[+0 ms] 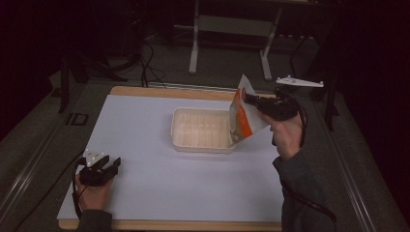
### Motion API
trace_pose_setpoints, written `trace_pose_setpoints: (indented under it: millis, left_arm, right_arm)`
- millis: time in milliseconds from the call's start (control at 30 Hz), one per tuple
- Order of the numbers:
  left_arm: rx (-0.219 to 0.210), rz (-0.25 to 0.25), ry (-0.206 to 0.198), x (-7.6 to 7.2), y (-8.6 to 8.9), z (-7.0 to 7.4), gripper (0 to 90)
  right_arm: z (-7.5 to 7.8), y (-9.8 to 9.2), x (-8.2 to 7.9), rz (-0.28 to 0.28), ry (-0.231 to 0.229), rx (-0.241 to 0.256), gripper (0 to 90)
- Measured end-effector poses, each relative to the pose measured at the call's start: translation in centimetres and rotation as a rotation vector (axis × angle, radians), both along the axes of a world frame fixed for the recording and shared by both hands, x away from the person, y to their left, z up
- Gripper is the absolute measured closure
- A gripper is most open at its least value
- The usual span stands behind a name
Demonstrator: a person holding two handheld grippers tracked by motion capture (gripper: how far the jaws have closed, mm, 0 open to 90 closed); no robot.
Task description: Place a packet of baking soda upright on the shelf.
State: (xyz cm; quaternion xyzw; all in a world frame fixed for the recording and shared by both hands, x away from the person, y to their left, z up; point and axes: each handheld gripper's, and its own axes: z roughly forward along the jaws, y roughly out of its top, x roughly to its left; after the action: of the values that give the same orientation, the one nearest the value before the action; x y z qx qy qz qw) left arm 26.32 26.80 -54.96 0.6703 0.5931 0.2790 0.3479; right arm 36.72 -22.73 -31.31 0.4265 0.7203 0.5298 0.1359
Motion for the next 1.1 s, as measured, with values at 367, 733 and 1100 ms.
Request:
trace_pose_setpoints:
  millis: [367,733,1100]
  left_arm:
    - [-0.005,0.002,-0.001,0.0,0.0,0.0,53.8]
    - [-0.005,0.0,-0.004,0.0,0.1,0.0,53.8]
    - [-0.008,0.002,-0.007,-0.1,0.1,0.1,53.8]
  right_arm:
    - [-0.9,0.7,1.6,-0.035,0.003,-0.017,90.0]
    - [-1.5,0.9,2.5,-0.08,0.021,-0.022,90.0]
    - [-2.5,0.8,2.8,-0.103,0.021,-0.028,90.0]
